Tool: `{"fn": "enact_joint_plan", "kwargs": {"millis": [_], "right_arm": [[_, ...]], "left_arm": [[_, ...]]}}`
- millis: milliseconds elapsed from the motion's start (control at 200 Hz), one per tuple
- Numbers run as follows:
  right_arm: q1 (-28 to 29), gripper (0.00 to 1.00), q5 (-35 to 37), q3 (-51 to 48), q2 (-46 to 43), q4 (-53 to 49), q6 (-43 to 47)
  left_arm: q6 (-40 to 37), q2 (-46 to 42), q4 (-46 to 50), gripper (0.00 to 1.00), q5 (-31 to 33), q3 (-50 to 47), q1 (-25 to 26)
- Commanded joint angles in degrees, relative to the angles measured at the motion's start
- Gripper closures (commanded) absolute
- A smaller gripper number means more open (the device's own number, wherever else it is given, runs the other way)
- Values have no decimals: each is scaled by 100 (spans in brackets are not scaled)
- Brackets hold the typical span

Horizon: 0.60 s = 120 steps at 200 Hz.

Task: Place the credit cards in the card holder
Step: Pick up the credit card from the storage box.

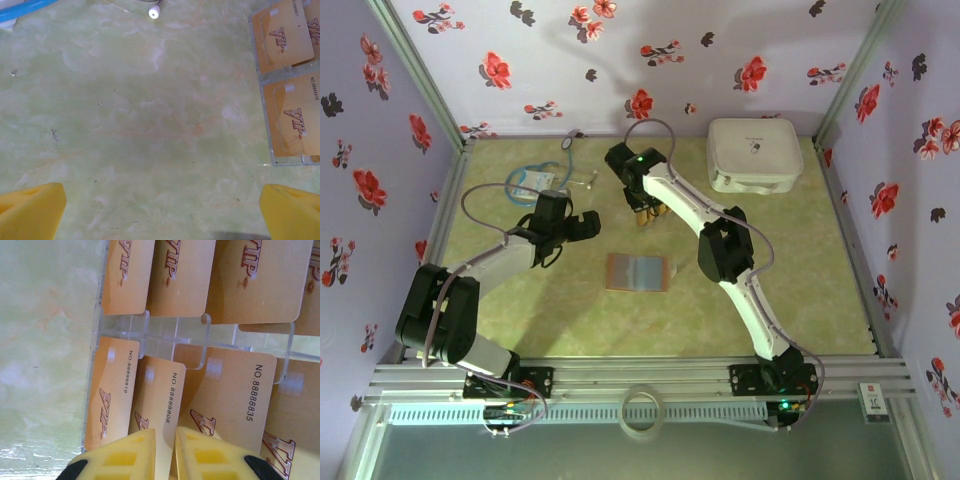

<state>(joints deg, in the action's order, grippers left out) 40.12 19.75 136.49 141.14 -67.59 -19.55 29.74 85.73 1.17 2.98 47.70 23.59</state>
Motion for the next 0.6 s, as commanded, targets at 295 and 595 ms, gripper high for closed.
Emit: {"fn": "enact_joint_plan", "kwargs": {"millis": [295, 595], "right_arm": [[-26, 98, -525, 69, 177, 61, -158], [-65, 100, -688, 35, 81, 139, -194]], "left_arm": [[76, -153, -72, 0, 102, -88, -64], [76, -169, -68, 0, 110, -86, -61]]}}
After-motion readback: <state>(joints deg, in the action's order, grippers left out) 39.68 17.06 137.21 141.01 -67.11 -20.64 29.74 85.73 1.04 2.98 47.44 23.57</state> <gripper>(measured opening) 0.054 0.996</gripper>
